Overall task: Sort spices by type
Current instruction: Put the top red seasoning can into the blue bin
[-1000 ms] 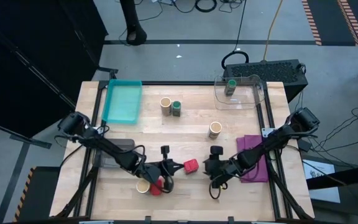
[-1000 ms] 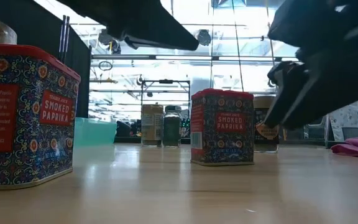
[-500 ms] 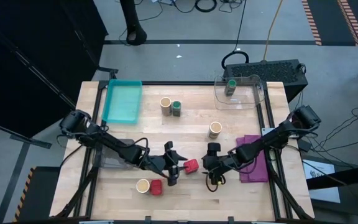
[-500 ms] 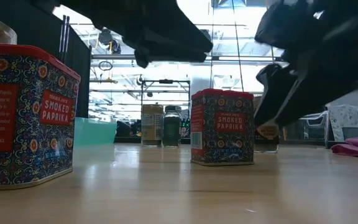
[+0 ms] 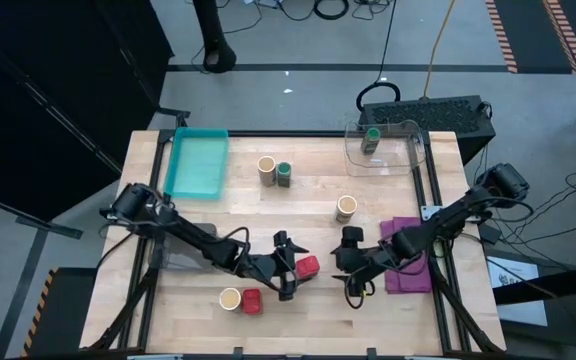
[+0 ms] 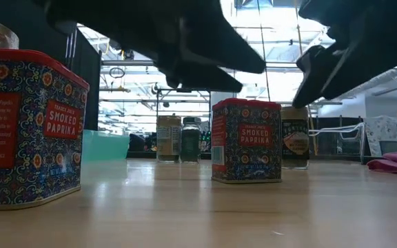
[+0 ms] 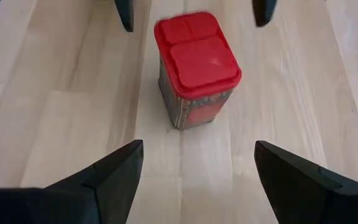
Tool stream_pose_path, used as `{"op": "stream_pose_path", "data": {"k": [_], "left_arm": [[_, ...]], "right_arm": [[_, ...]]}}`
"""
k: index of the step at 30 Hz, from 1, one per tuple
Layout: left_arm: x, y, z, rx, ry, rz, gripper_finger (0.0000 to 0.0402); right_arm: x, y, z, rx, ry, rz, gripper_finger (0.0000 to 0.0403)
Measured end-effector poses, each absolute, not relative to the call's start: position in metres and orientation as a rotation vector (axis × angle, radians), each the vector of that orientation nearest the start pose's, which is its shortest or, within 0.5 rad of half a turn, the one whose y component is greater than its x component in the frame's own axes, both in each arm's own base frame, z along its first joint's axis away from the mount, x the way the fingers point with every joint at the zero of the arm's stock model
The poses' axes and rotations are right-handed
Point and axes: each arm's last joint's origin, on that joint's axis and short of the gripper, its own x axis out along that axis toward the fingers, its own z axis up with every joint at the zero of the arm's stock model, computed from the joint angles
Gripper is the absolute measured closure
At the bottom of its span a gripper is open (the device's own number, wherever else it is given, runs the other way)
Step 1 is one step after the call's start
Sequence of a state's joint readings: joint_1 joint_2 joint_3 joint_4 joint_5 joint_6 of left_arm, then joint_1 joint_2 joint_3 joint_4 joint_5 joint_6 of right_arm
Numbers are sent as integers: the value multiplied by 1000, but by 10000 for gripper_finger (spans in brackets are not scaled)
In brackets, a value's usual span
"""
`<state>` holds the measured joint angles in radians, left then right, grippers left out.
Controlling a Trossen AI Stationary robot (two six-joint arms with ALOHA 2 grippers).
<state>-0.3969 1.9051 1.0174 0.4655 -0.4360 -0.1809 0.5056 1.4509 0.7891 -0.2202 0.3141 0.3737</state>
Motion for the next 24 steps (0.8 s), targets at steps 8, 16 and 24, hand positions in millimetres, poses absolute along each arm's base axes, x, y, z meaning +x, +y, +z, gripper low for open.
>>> {"op": "stream_pose_path", "data": {"k": [8,16,24], "left_arm": [[370,-139,146,-13,422,105,34],[370,-139,132,-10,470,113,37],[370,-139,132,-11,472,111,111]], "right_arm": [[249,128,189,10,820,24,110],[249,127,189,1,812,5,110],[250,127,190,1,800,-6,110]]}}
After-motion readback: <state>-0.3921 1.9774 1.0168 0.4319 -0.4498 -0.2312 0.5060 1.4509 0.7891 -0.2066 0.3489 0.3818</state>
